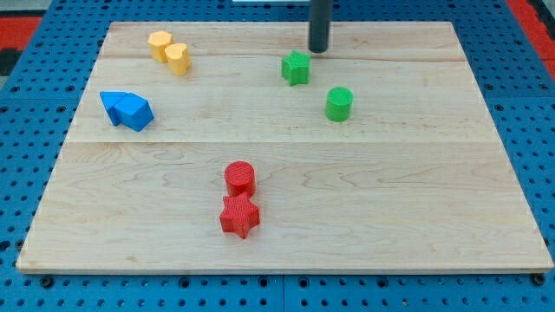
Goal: Move the green star to the left side of the green circle
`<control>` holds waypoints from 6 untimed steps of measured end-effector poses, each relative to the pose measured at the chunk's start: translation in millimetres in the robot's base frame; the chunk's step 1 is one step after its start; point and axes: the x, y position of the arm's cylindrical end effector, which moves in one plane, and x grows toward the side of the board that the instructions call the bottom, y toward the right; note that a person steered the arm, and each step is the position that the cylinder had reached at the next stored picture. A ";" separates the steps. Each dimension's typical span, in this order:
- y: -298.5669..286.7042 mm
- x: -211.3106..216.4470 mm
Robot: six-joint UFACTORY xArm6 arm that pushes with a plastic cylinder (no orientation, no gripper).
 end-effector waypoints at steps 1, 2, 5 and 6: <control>-18.4 25.1; -49.2 30.6; -98.7 48.0; -80.8 23.6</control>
